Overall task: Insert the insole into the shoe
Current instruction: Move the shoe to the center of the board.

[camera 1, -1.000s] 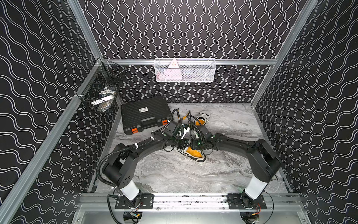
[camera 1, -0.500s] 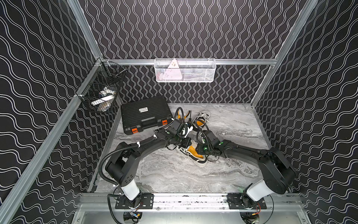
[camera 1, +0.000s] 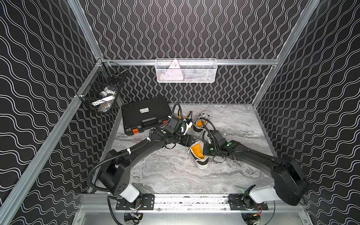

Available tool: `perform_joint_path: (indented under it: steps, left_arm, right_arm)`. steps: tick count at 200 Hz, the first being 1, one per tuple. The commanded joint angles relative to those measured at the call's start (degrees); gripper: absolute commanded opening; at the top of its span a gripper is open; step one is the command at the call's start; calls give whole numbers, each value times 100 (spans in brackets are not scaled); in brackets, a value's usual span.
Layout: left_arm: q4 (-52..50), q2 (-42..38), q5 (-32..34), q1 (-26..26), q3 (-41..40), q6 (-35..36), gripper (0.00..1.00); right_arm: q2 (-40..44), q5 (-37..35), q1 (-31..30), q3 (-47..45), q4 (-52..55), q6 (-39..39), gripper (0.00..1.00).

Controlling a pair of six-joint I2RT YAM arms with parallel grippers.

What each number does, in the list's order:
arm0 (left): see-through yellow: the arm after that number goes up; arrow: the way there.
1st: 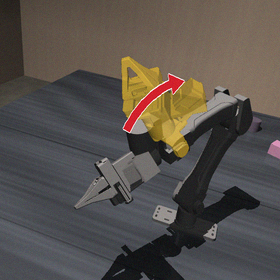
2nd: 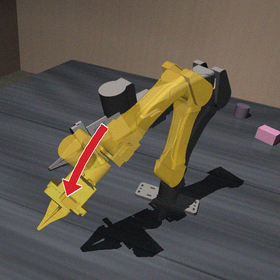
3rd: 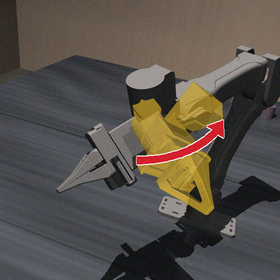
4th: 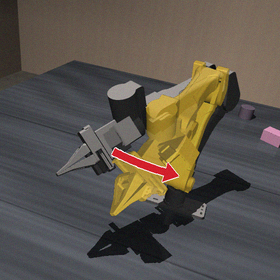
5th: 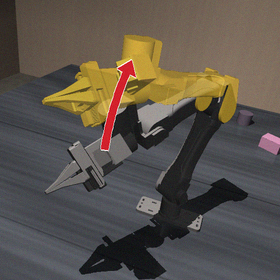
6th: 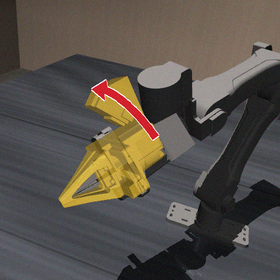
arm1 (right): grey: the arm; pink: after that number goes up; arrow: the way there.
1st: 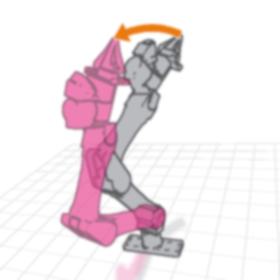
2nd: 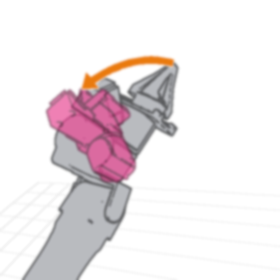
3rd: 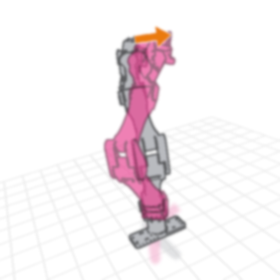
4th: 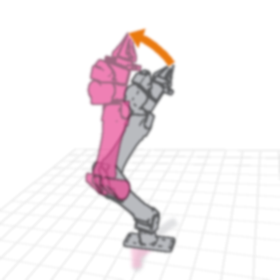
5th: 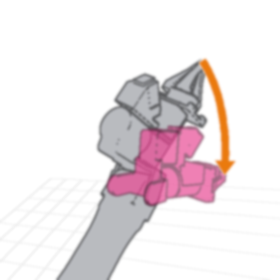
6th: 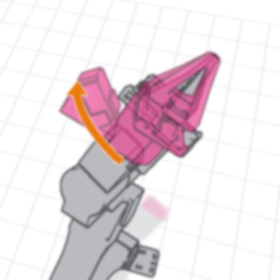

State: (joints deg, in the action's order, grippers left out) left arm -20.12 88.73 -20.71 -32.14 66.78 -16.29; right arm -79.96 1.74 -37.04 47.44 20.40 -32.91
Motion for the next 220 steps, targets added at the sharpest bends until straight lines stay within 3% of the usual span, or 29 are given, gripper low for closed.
perform_joint_path:
  steps: [1, 31, 57, 97, 120, 170, 220]
  left_arm:
    - [52, -150, -79, 114, 93, -319, 70]
    - [-97, -135, 194, 301, 326, -378, 71]
    - [-220, -58, 690, 474, 434, -559, 71]
    - [-553, 48, 1284, 611, 580, -688, 70]
    - [-569, -35, 1334, 608, 495, -675, 70]
    - [-565, -254, 1398, 615, 275, -726, 70]
    - [-639, -279, 1393, 619, 288, -711, 70]
  right_arm:
    - [472, 68, 161, -103, 644, -224, 4]
    - [1063, -33, 611, 5, 1583, -348, 2]
    - [795, -552, 1194, 390, 2212, -551, 0]
    - [-212, -1454, 1826, 775, 1716, -1303, 0]
    - [-684, -1651, 2033, 777, 829, -1701, 1]
    - [-1925, -1589, 2194, 1436, -224, -1506, 5]
    - [-3004, -1506, 2369, 2336, -459, -1238, 11]
